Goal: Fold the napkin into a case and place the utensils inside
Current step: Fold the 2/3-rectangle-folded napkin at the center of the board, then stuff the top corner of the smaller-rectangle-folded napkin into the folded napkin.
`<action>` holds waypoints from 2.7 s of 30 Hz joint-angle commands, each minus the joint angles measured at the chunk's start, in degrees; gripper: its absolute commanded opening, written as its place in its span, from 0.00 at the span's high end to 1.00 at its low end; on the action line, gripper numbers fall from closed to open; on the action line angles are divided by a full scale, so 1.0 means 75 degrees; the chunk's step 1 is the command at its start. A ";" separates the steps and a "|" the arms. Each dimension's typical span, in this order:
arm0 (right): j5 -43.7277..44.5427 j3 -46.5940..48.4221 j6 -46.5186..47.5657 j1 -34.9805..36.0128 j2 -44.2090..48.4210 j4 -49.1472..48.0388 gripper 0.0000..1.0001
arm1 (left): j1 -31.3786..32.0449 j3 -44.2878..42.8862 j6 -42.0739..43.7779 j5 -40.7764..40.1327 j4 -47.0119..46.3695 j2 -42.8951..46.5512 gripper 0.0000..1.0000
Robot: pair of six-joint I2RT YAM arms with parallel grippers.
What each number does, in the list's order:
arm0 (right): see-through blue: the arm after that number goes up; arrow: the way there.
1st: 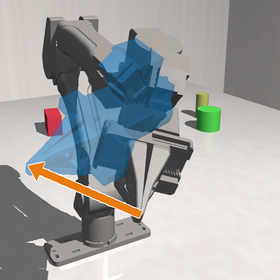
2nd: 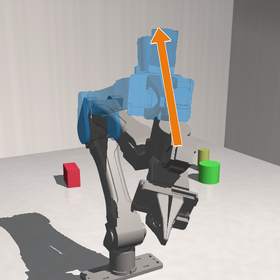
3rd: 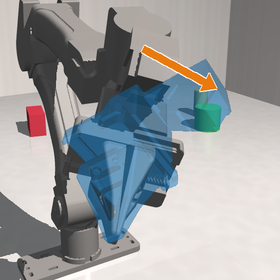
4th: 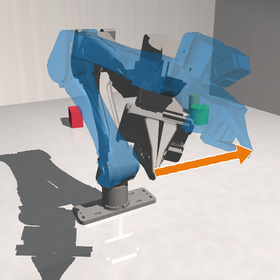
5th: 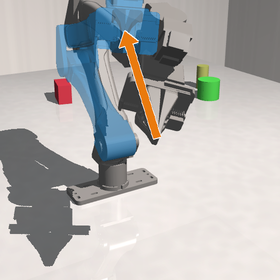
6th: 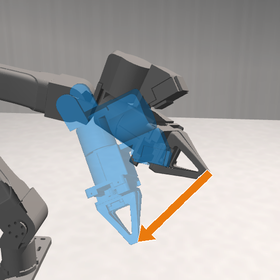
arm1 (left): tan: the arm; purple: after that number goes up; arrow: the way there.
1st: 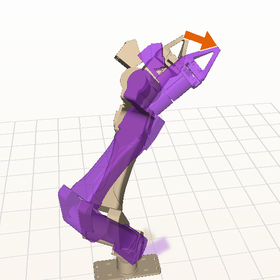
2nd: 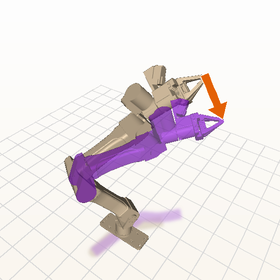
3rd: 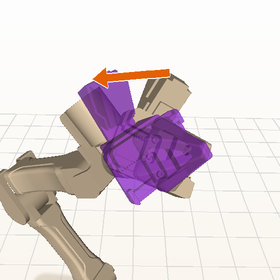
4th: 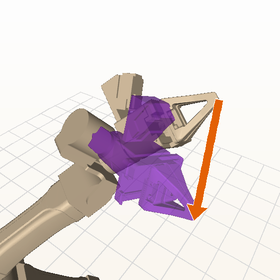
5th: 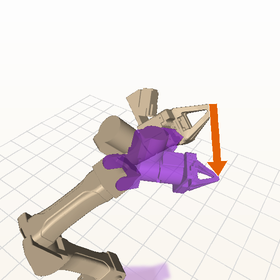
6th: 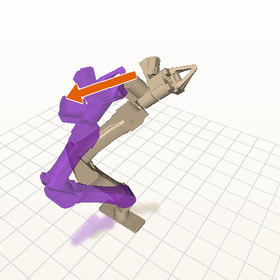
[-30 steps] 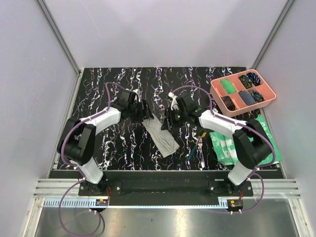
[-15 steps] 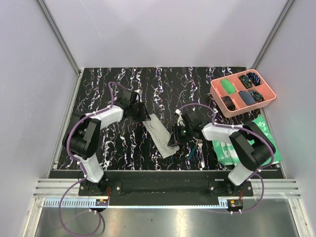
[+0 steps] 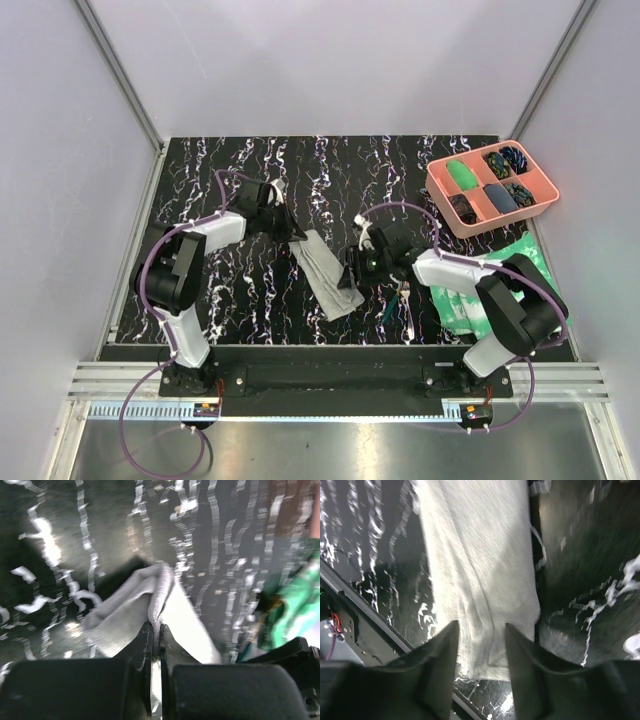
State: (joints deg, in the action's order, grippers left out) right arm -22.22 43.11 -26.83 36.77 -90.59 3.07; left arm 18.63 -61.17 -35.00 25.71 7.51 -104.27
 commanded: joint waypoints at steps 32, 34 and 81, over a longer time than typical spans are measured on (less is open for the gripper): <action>0.1589 0.2853 0.3189 0.0885 -0.2289 -0.2379 0.46 | -0.0574 0.1558 -0.4274 0.1962 -0.3673 -0.0078 1.00; 0.2292 0.2900 0.3435 0.1154 -0.2254 -0.2320 0.46 | -0.0574 0.1581 -0.4274 0.1904 -0.3591 -0.0066 1.00; 0.4099 0.3427 0.4350 0.1741 -0.2454 -0.1617 1.00 | -0.0644 0.2144 -0.4919 0.1950 -0.4540 -0.0078 1.00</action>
State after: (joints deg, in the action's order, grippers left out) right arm 7.90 66.85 3.29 49.65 -110.02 -9.52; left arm 14.22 -45.54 -71.59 38.41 -22.52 -104.84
